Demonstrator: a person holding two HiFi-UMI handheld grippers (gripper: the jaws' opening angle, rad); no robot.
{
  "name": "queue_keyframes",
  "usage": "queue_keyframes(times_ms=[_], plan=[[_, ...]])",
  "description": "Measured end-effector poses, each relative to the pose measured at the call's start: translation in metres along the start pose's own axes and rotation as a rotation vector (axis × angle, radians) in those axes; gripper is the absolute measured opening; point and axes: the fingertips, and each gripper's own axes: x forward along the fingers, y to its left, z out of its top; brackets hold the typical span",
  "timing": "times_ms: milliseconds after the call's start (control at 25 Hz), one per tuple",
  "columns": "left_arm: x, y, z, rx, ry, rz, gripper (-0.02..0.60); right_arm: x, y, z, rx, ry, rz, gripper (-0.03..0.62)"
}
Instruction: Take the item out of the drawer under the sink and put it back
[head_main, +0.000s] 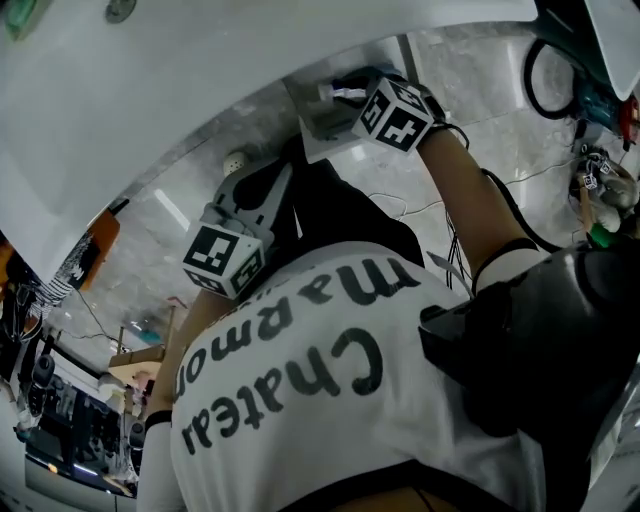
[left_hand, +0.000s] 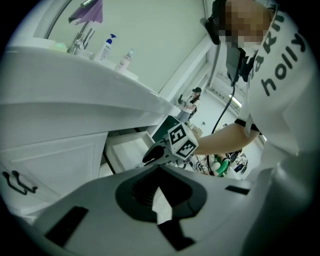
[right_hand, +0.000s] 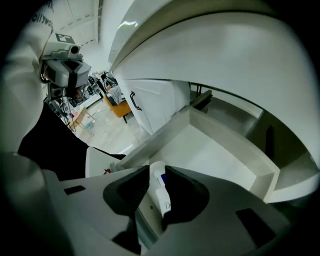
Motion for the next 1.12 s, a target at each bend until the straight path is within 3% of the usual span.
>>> queue_keyframes(times_ms=[120,320,440,560,1120], plan=[[-0.001,0.003,-0.005,-0.020,-0.007,0.013,0.005,0.012,0.000,-0.003,-0.052,0.053,0.000,0.146],[-0.005,0.001,-0.002,-0.011,-0.015,0.026,0.005,0.029,-0.005,-0.010,-0.173,0.155,-0.031,0.149],[-0.010,0.002,0.002,-0.002,-0.012,0.038,0.005,0.039,-0.008,-0.015,-0.226,0.240,-0.040,0.215],[-0.015,-0.003,0.000,-0.005,0.000,0.048,0.005,0.048,-0.007,-0.019,-0.286,0.292,-0.037,0.215],[-0.016,-0.001,-0.010,0.000,0.008,0.058,0.005,0.078,-0.010,-0.031,-0.378,0.287,-0.120,0.187]])
